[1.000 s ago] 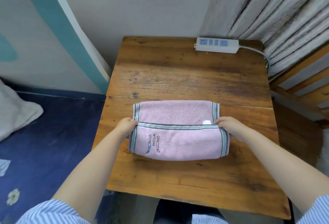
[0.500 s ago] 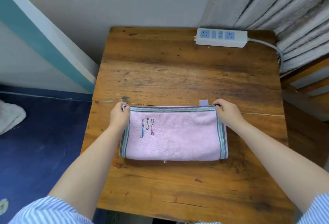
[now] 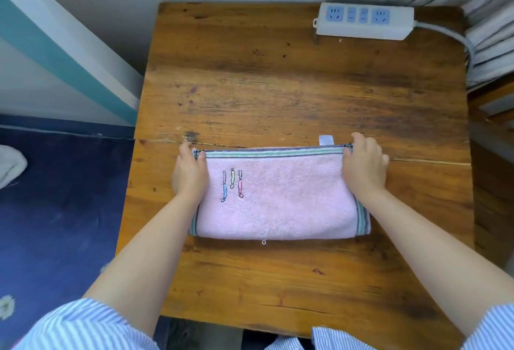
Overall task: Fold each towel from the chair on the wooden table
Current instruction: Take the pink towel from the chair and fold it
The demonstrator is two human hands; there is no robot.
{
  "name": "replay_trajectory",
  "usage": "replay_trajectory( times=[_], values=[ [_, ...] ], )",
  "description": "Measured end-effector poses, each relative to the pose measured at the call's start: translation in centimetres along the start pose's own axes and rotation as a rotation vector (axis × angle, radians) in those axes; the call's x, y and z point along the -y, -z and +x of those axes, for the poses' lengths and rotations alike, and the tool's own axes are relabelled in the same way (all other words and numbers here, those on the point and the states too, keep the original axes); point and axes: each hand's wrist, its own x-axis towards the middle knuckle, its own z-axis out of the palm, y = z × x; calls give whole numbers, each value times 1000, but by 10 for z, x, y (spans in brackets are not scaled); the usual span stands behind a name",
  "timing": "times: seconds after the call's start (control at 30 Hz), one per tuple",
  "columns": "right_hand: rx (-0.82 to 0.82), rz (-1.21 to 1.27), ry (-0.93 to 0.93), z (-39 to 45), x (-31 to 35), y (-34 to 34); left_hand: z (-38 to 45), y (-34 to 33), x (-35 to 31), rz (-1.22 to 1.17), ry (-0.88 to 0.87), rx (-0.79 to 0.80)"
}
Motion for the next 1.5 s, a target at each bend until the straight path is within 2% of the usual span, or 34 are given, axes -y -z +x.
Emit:
replay_trajectory(
  times=[0.1, 0.2, 0.23, 0.3, 0.37, 0.4, 0.47, 0.57, 0.67, 0.77, 0.87, 1.0, 1.1, 1.17, 1.23, 1.37, 1.5],
  values=[
    [-128, 66, 3, -24, 3, 8, -21, 4, 5, -65, -6, -58],
    [-186, 3, 229, -72, 20, 4, -64, 1, 18, 111, -179, -41],
    [-163, -35, 296, -89, 26, -2, -80, -2, 21, 186, -301, -6],
    [13, -55, 348, -112, 43, -16, -102, -14, 21, 316, -513, 41],
    [156, -61, 348, -129, 56, -33, -113, -25, 17, 424, -614, 72],
    [183, -105, 362, -134, 61, -41, -113, -31, 18, 445, -621, 93],
    [160, -178, 356, -135, 65, -48, -106, -42, 25, 431, -522, 160],
    [160, -162, 345, -130, 52, -62, -93, -51, 46, 397, -428, 140],
    [105, -137, 251, -126, 24, -65, -87, -49, 53, 331, -395, 105],
    [50, -80, 83, -123, -15, -56, -86, -51, 58, 316, -413, 74],
    [62, -47, -9, -120, -40, -48, -84, -49, 57, 347, -402, 93],
    [111, -4, -48, -118, -43, -46, -87, -45, 52, 400, -391, 134],
    [41, 159, -111, -122, -37, -40, -88, -39, 41, 458, -385, 144],
    [-39, 226, -187, -131, -36, -33, -91, -36, 25, 515, -474, 98],
    [-49, 185, -274, -138, -32, -32, -96, -35, 3, 548, -625, 103],
    [85, 154, -331, -132, -21, -23, -99, -50, -57, 620, -890, 179],
    [174, 439, -394, -123, -17, -11, -105, -71, -114, 668, -1029, 261]
  ],
)
